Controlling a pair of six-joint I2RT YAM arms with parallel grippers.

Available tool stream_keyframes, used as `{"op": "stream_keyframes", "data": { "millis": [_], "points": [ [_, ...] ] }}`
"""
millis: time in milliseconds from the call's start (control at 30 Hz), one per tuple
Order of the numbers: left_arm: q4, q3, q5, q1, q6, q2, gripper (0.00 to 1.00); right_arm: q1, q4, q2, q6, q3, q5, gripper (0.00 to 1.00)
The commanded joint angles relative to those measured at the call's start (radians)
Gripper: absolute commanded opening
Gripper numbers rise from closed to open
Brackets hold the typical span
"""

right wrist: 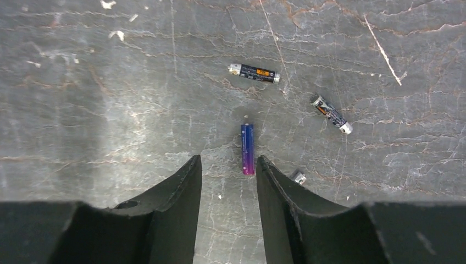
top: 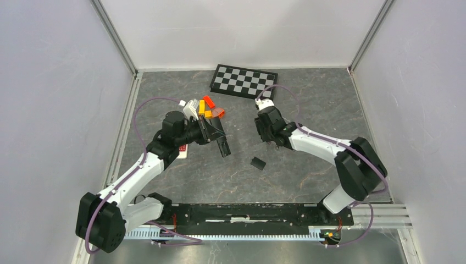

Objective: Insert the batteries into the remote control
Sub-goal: Pick up the battery from the center of the board.

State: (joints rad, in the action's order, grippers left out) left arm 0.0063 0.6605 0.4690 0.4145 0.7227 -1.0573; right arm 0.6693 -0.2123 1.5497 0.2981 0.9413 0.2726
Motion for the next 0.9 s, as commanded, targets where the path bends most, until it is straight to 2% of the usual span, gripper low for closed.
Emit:
{"op": "stream_keyframes", "data": {
  "millis": [0,300,500,867],
  "points": [
    [0.001,0.046,-0.017,0.0,-0.054,0.011,0.02,-0.004,-0.045,0.085,-0.047,0.082,0.065,0.45],
    [0.0,0.047,-0.018,0.0,-0.065,0.004,0.02,-0.003,-0.121,0.212,-0.046,0.154,0.055,0.35],
    [0.001,0.041,-0.017,0.0,-0.064,0.01,0.02,-0.022,-0.122,0.236,-0.04,0.136,0.045,0.35],
    [0.0,0.03,-0.032,0.001,-0.066,0.036,0.02,-0.068,-0.12,0.302,-0.099,0.145,-0.065,0.33]
  ]
}}
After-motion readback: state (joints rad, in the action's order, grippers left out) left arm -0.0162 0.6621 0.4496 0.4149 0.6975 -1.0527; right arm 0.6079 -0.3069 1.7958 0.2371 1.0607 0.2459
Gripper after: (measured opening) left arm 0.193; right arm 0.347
